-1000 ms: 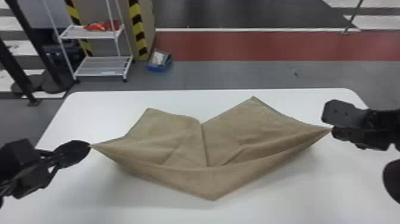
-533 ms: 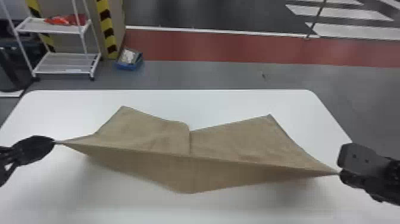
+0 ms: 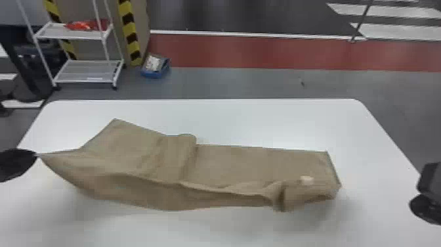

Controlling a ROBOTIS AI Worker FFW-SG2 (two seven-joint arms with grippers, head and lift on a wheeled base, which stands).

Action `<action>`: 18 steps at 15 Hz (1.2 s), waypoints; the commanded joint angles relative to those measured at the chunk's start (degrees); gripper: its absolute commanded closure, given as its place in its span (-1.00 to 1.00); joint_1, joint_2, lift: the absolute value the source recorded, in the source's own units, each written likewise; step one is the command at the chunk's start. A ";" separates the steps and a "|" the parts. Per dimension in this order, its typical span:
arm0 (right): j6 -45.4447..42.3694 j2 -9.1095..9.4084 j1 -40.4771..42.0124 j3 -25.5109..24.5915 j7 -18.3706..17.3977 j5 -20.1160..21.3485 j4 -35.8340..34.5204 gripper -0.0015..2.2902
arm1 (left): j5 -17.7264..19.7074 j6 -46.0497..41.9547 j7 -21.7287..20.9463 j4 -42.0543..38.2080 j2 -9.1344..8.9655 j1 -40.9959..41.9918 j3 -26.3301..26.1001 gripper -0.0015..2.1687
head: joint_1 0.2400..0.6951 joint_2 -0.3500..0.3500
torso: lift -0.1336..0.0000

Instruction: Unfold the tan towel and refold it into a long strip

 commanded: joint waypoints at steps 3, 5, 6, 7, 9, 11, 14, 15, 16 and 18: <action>0.23 -0.21 -0.35 0.82 0.28 0.12 0.47 0.14 | 1.81 -0.27 -0.65 -0.12 0.53 3.52 5.12 0.32 | 1.00 0.05 | -0.87; 0.23 -0.21 -1.14 2.41 0.28 0.12 1.35 0.13 | 1.72 -0.27 -0.92 -0.12 0.44 4.22 4.85 0.32 | 1.00 0.11 | -0.87; 0.23 -0.30 -1.58 3.99 0.28 -0.06 1.79 0.13 | 1.63 -0.45 -1.09 0.05 0.35 4.22 4.06 0.32 | 1.00 0.13 | -0.87; 1.11 -0.30 -2.81 6.36 0.28 -1.64 1.79 0.11 | 1.37 -0.62 -1.36 0.14 0.35 4.22 3.27 0.32 | 1.00 0.16 | -0.87; 4.63 -0.39 -5.00 11.64 0.28 -2.26 1.35 -0.50 | 0.93 -0.80 -1.71 -0.12 -0.18 4.22 1.95 0.32 | 1.00 0.22 | -0.87; 5.33 -0.48 -7.73 17.79 0.28 -1.99 0.30 -0.90 | 0.31 -0.80 -1.97 -0.56 -0.35 4.31 1.69 0.32 | 1.00 0.29 | -0.87; 6.03 -0.39 -13.97 26.66 0.28 -0.06 -0.23 -0.92 | -0.04 -0.45 -2.50 -1.53 -0.62 4.48 1.69 0.32 | 1.00 0.55 | -0.87; 6.03 -0.12 -15.73 28.33 0.28 -0.15 0.74 -0.91 | -0.04 -0.45 -2.50 -1.79 -0.71 4.66 1.69 0.32 | 1.00 0.62 | -0.87; 6.03 0.32 -17.04 29.83 0.28 -0.15 2.58 -0.89 | -0.04 -0.27 -2.50 -2.06 -0.88 4.75 1.69 0.32 | 1.00 0.68 | -0.87; 5.68 0.76 -19.07 31.85 0.28 -0.06 6.98 -0.80 | -0.13 -0.27 -2.59 -2.06 -1.06 4.84 1.69 0.32 | 1.00 0.78 | -0.87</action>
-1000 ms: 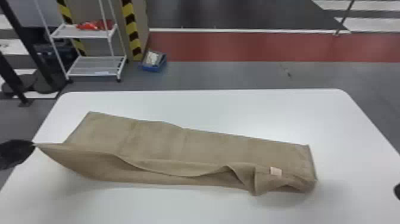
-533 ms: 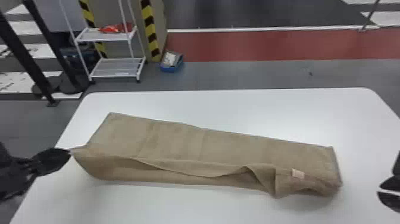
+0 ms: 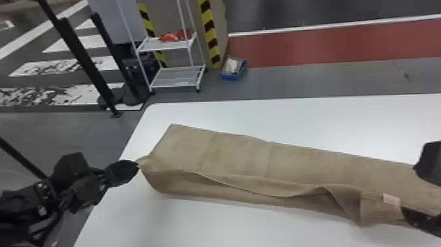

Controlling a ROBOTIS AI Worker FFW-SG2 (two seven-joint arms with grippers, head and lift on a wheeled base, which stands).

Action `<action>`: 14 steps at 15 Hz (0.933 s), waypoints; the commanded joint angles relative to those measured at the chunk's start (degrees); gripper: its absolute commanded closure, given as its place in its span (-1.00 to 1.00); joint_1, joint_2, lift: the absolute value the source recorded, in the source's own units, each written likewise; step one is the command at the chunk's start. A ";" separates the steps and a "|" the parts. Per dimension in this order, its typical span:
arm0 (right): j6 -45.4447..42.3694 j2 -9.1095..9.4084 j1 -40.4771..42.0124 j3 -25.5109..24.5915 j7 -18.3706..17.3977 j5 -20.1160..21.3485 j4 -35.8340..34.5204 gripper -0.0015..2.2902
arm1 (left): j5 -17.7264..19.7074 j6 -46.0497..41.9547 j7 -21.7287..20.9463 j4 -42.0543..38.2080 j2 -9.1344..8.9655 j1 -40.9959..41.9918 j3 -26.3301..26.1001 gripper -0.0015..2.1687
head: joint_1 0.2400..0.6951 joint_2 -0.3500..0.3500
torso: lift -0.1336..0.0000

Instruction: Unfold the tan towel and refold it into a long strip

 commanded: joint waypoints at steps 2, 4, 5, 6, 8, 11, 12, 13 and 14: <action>-0.19 0.28 -2.41 2.64 0.28 0.05 6.29 -0.77 | -0.05 0.03 0.02 0.12 -0.13 0.04 -0.09 0.32 | 1.00 0.81 | -0.87; -0.37 0.90 -4.08 4.05 0.28 -0.12 9.98 -0.72 | -0.05 0.03 0.02 0.38 -0.13 0.04 -0.09 0.32 | 1.00 0.82 | -0.87; -0.37 1.42 -5.13 4.66 0.28 -0.47 12.00 -0.70 | 0.03 0.03 0.02 0.47 -0.13 0.04 -0.09 0.32 | 1.00 0.82 | -0.87; -0.37 1.78 -5.83 5.28 0.28 -0.83 13.06 -0.69 | 0.03 0.03 0.02 0.47 -0.13 0.04 -0.09 0.32 | 1.00 0.83 | -0.87; -0.37 2.30 -7.24 6.25 0.28 -1.09 14.90 -0.64 | 0.03 0.03 0.02 0.56 -0.22 0.04 -0.09 0.32 | 1.00 0.86 | -0.87; -0.37 3.01 -8.65 6.25 0.28 -3.29 16.49 -0.47 | 0.21 -0.15 0.02 1.08 -0.04 0.04 0.00 0.32 | 1.00 0.89 | -0.87; -0.19 3.01 -8.65 6.25 0.28 -3.55 16.49 -0.43 | 0.21 -0.15 0.11 1.17 0.05 0.04 0.00 0.32 | 1.00 0.90 | -0.87; -0.02 3.01 -8.73 6.25 0.28 -3.90 16.57 -0.43 | 0.21 -0.15 0.11 1.26 0.13 0.04 0.00 0.32 | 1.00 0.92 | -0.87; -0.02 3.01 -8.73 6.07 0.28 -4.25 16.49 -0.43 | 0.39 -0.33 0.19 1.35 0.22 0.04 0.00 0.32 | 1.00 0.92 | -0.87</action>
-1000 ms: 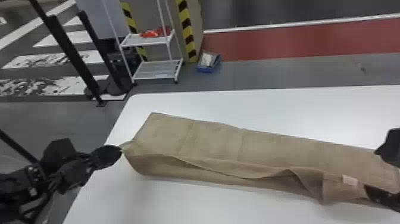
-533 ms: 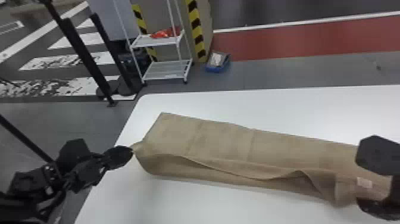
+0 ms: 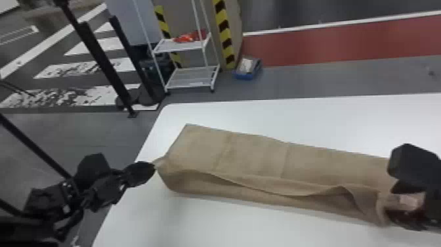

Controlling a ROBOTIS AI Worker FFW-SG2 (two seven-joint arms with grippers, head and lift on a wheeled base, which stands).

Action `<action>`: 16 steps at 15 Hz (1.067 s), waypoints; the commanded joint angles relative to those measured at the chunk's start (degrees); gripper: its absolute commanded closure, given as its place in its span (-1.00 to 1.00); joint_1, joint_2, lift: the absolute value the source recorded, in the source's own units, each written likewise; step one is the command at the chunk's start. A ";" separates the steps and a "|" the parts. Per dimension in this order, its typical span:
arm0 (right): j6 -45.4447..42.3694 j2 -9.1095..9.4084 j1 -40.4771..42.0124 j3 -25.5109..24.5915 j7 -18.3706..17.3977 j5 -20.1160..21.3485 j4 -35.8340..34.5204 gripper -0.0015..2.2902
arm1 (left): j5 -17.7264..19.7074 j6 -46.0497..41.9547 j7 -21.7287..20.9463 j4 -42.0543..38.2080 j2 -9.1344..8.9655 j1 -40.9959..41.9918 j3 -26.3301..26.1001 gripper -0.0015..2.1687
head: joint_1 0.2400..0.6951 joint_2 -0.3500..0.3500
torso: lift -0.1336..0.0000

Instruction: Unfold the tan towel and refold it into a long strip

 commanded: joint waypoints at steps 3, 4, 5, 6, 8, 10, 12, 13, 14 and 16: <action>0.66 -0.34 0.48 -0.40 0.28 -0.65 -0.79 -0.43 | 0.13 -0.30 0.11 0.37 0.20 -0.18 0.00 0.32 | 1.00 0.93 | -0.87; 1.53 -0.51 1.01 -0.49 0.28 -0.65 -1.67 -0.43 | 0.13 -0.30 0.11 0.37 0.20 -0.18 0.00 0.32 | 1.00 0.93 | -0.87; 1.71 -0.95 1.71 -0.84 0.28 -1.00 -2.99 -0.43 | 0.13 -0.30 0.11 0.46 0.20 -0.18 0.00 0.32 | 1.00 0.93 | -0.87; 2.24 -1.57 2.50 -1.28 0.28 -1.09 -4.39 -0.43 | 0.13 -0.30 0.11 0.63 0.20 -0.18 0.09 0.32 | 1.00 0.93 | -0.87; 3.82 -2.45 4.44 -4.45 0.28 -3.64 -8.79 -0.43 | 0.30 -0.47 0.11 0.98 0.38 -0.18 0.09 0.32 | 1.00 0.92 | -0.87; 4.00 -2.54 5.67 -9.28 0.28 -7.68 -10.90 -0.43 | 0.30 -0.65 0.11 1.42 0.38 -0.44 0.09 0.32 | 1.00 0.89 | -0.87; 3.64 -1.92 4.79 -10.69 0.28 -8.74 -9.93 -0.43 | 0.30 -0.65 0.11 1.42 0.38 -0.44 0.00 0.32 | 1.00 0.85 | -0.87; 3.29 -1.74 4.52 -10.33 0.28 -8.82 -8.35 -0.43 | 0.30 -0.65 0.11 1.33 0.38 -0.44 0.00 0.32 | 1.00 0.83 | -0.87; 3.29 -1.31 4.00 -9.63 0.28 -8.74 -6.59 -0.43 | 0.30 -0.65 0.03 1.33 0.38 -0.44 0.00 0.32 | 1.00 0.81 | -0.87; 2.94 -0.60 2.68 -7.87 0.28 -8.74 -3.34 -0.43 | 0.30 -0.65 0.03 1.25 0.38 -0.44 0.00 0.32 | 1.00 0.81 | -0.87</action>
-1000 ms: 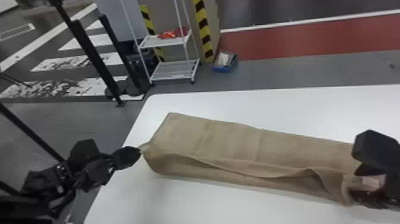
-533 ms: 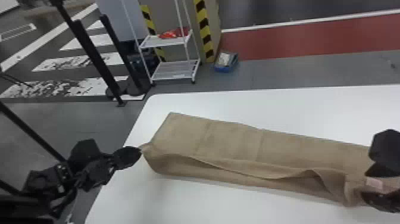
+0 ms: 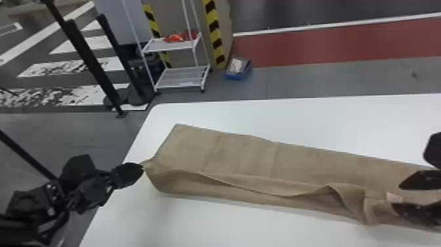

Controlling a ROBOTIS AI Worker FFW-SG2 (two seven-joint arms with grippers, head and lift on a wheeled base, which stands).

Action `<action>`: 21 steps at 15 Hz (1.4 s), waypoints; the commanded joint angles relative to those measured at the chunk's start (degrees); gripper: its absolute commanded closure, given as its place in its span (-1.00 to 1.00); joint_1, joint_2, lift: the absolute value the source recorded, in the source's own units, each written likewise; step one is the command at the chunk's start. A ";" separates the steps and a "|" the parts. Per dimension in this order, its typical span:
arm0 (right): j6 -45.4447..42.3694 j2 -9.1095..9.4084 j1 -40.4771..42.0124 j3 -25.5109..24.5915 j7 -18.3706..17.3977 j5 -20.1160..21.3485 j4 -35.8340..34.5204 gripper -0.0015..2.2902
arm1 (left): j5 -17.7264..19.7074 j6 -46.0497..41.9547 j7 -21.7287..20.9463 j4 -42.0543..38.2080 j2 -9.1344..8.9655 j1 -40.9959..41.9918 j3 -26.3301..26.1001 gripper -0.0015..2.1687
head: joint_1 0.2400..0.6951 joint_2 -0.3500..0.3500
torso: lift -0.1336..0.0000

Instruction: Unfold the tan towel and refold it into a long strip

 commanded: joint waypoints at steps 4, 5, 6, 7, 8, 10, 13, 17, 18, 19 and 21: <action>-0.50 1.96 -3.45 3.44 0.28 0.00 6.47 -0.43 | 0.09 0.00 0.00 0.08 0.00 0.18 0.00 0.32 | 1.00 0.87 | -0.87; -0.50 1.96 -3.80 3.61 0.28 0.00 6.99 -0.43 | 0.09 0.00 0.00 0.08 0.00 0.18 0.09 0.32 | 1.00 0.89 | -0.87; -0.50 1.96 -3.98 3.70 0.28 0.00 7.35 -0.43 | 0.09 0.00 0.00 0.25 0.00 0.18 0.09 0.32 | 1.00 0.90 | -0.87; -0.32 1.96 -4.16 3.61 0.28 0.00 7.61 -0.43 | 0.09 -0.17 0.00 0.43 0.00 0.18 0.18 0.32 | 1.00 0.90 | -0.87; -0.32 1.96 -4.16 3.44 0.28 -0.09 7.70 -0.43 | 0.09 -0.17 0.08 0.52 0.09 0.18 0.18 0.32 | 1.00 0.90 | -0.87; -0.32 1.87 -4.24 3.08 0.28 -0.79 7.70 -0.23 | 0.09 -0.17 0.08 0.52 0.09 0.00 0.18 0.32 | 1.00 0.90 | -0.87; 0.03 1.78 -3.98 2.64 0.28 -1.05 7.35 -0.07 | 0.09 -0.17 0.00 0.52 0.09 0.00 0.18 0.32 | 1.00 0.90 | -0.87; -0.14 1.17 -2.49 -0.87 0.28 -3.25 4.53 0.03 | 0.09 -0.17 0.00 0.52 0.09 0.09 0.26 0.32 | 1.00 0.88 | -0.87; -0.14 0.90 -1.61 -3.51 0.28 -4.83 3.13 0.03 | 0.17 -0.17 0.00 0.43 0.09 0.18 0.35 0.32 | 1.00 0.87 | -0.87; -0.32 0.55 -0.11 -7.02 0.28 -6.94 1.19 0.03 | 0.17 -0.17 0.00 0.43 0.09 0.18 0.53 0.32 | 1.00 0.86 | -0.87; -1.90 0.29 4.63 -13.53 0.28 -9.76 -3.29 0.03 | 0.26 0.00 -0.18 0.43 0.35 0.18 1.14 0.32 | 1.00 0.78 | -0.87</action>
